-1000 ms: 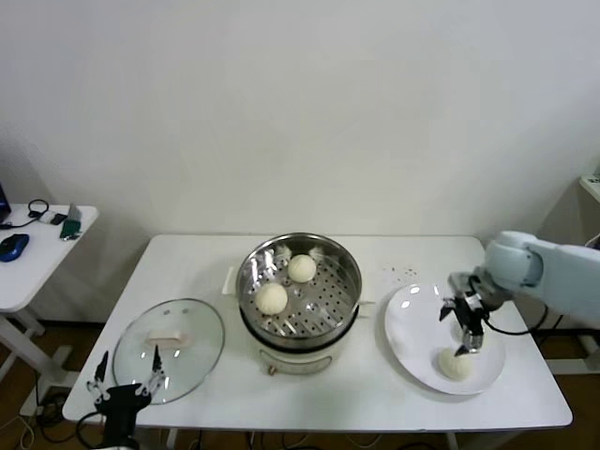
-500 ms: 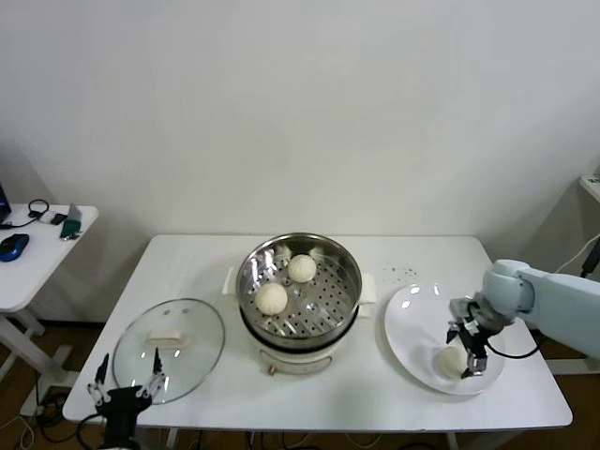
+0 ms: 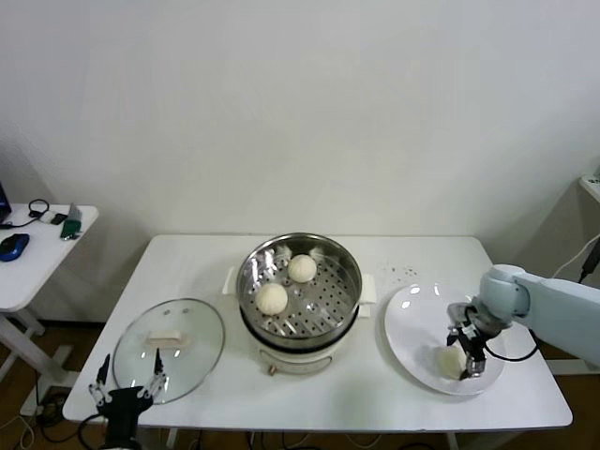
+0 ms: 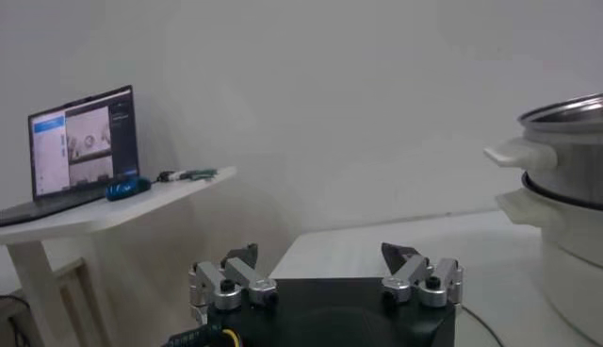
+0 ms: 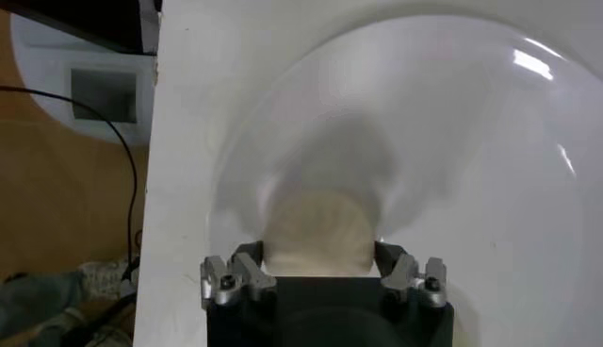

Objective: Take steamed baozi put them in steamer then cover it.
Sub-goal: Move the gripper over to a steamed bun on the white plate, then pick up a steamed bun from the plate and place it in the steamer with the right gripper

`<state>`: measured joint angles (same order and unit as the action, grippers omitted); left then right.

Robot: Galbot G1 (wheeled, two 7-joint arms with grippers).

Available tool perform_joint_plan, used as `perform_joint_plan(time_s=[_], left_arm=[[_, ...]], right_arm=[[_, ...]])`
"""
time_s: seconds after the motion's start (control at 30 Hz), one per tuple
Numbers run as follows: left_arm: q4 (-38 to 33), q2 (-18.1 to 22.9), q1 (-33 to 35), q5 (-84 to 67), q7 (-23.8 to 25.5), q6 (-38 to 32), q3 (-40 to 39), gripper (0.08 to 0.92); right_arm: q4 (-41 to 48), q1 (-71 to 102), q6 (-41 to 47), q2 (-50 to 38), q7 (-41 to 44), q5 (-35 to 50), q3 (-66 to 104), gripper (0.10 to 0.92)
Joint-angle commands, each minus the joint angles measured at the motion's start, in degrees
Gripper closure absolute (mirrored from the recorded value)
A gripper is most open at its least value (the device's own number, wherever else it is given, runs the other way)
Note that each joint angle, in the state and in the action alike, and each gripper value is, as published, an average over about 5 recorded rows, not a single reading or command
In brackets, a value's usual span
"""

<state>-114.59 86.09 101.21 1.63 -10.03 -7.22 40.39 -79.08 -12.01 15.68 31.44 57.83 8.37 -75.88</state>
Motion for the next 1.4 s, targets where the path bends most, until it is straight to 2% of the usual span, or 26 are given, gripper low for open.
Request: perform_joint_plan(time_s=[0.03,0.23,0.37,0.6,0.83,1.1,1.4], left_arm=[[-0.1,0.0,0.1,0.0,0.0,-0.1,0.0,0.177],[-0.1,0.1,0.1,0.1,-0.1,-0.1,-0.3,0.177],[-0.4,0.0,0.0,0.2,0.0,-0.1,-0.6,0.177],[-1.1,0.0,0.5,0.4,0.0,-0.1,-0.8,0.177],[-1.3,0.0,1.4,0.0,0.0,-0.4,-0.6,0.177],[-1.0,-0.1,1.5,-0.2,0.0,-0.5,-0.4,0.177],[-0.4,-0.4,1.1,-0.2,0.1,-0.2,-0.7,0.177]], right_arm=[[0.3,0.5,-0.1,0.0,0.0,-0.2,0.5,0.309],[-0.4,-4.9,-0.7,0.1,0.2,1.0,-2.3,0.321],[-0.6,-15.5,-3.7,2.6,1.8,2.6,-8.6,0.321],[-1.7,-36.8,-16.1,12.4,5.5,2.4,-22.4,0.321],[-4.6,-49.7,-30.2,21.5,7.7,2.4,-26.0,0.319],[-6.0,-48.8,-36.4,29.4,9.3,0.6,-18.1,0.319],[-4.2,-37.3,-36.7,42.4,10.3,-3.1,-9.5,0.321]])
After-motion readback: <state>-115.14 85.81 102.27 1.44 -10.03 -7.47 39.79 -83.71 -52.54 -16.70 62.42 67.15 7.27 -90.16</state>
